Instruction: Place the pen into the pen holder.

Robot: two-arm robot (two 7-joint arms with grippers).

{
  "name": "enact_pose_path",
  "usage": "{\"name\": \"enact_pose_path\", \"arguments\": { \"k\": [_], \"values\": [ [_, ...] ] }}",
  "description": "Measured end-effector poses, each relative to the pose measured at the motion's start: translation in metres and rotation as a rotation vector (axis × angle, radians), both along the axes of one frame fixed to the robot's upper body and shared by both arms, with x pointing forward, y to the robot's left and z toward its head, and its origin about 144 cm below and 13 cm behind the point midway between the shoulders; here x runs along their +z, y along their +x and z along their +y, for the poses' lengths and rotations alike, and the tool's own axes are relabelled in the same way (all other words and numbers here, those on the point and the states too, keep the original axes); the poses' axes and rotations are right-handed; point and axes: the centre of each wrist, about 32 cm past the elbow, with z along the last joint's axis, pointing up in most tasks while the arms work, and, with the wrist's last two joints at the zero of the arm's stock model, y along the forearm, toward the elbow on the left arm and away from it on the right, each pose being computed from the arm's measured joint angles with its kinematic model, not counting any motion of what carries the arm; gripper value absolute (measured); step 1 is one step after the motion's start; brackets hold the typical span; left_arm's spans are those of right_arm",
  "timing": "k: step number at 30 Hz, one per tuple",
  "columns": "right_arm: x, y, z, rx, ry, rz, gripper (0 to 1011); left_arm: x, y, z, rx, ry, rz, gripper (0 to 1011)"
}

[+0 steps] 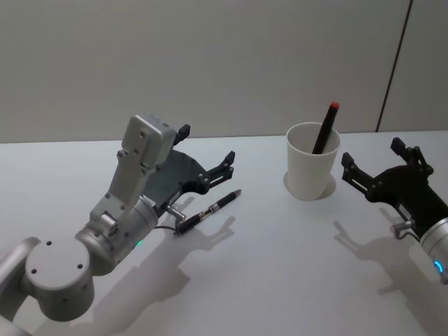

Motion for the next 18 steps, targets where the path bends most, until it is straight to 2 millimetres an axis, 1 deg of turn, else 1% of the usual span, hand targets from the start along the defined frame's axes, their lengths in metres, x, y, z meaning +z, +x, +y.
{"name": "enact_pose_path", "arguments": {
  "k": [10,18],
  "values": [
    [0.000,0.000,0.000,0.000,0.000,0.000,1001,0.000,-0.002,0.016,-0.008,0.030,0.069,1001],
    [0.000,0.000,0.000,0.000,0.000,0.000,1002,0.000,0.001,0.023,-0.025,0.056,0.126,1001]
  ]
}}
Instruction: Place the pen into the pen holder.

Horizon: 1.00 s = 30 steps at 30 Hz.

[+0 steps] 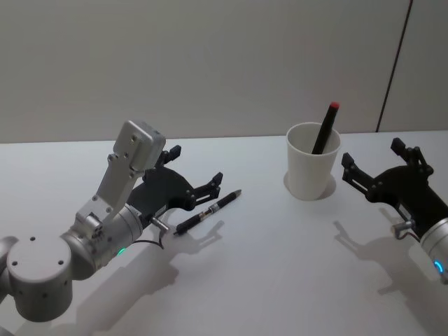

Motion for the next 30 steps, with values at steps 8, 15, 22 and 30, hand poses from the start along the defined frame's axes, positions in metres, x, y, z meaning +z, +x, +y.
{"name": "enact_pose_path", "arguments": {
  "k": [8,15,22,30],
  "values": [
    [0.000,0.000,0.000,0.000,0.000,0.000,1001,-0.001,0.006,0.005,-0.032,0.026,0.059,1001],
    [0.000,0.000,0.000,0.000,0.000,0.000,1001,-0.002,0.013,0.010,-0.062,0.055,0.114,1001],
    [0.000,0.000,0.000,0.000,0.000,0.000,1001,-0.002,0.020,0.015,-0.093,0.095,0.186,1001],
    [0.000,0.000,0.000,0.000,0.000,0.000,1002,-0.001,0.028,0.019,-0.109,0.124,0.262,1001]
  ]
}}
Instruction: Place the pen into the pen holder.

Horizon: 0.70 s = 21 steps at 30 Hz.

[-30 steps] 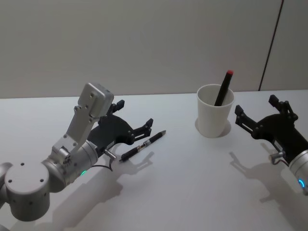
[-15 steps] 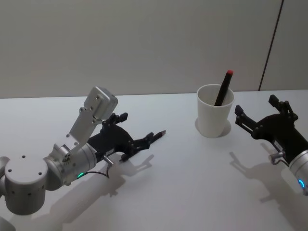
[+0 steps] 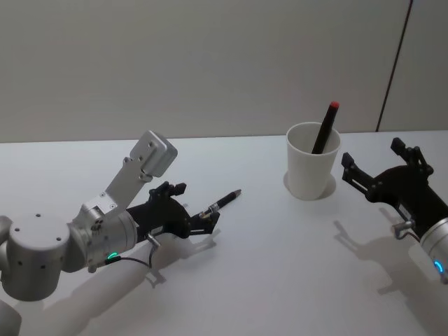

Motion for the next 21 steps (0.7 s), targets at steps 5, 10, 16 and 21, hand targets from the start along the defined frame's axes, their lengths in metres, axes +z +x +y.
{"name": "enact_pose_path", "arguments": {
  "k": [5,10,16,21],
  "values": [
    [0.000,0.000,0.000,0.000,0.000,0.000,1002,0.001,0.006,0.001,0.002,0.011,0.047,1001],
    [0.000,0.000,0.000,0.000,0.000,0.000,1002,0.000,0.010,0.001,0.013,0.016,0.084,1001],
    [0.000,0.000,0.000,0.000,0.000,0.000,1001,-0.001,0.014,0.002,0.029,0.014,0.117,1001],
    [0.000,0.000,0.000,0.000,0.000,0.000,1001,-0.003,0.016,0.002,0.051,0.012,0.131,1001]
  ]
}}
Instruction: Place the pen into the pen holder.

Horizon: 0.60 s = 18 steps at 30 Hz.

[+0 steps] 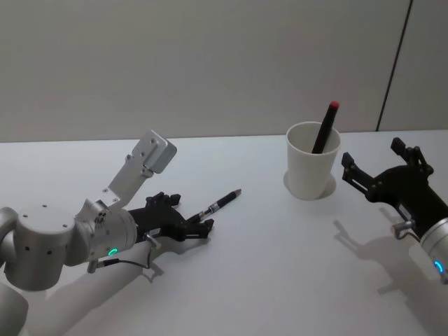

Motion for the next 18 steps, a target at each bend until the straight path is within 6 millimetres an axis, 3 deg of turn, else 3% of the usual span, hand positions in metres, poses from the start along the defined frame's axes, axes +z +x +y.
{"name": "enact_pose_path", "arguments": {
  "k": [18],
  "values": [
    [0.0000,0.0000,0.0000,0.000,0.000,0.000,1002,-0.0047,0.0006,-0.0014,0.031,0.005,-0.008,1001]
  ]
}}
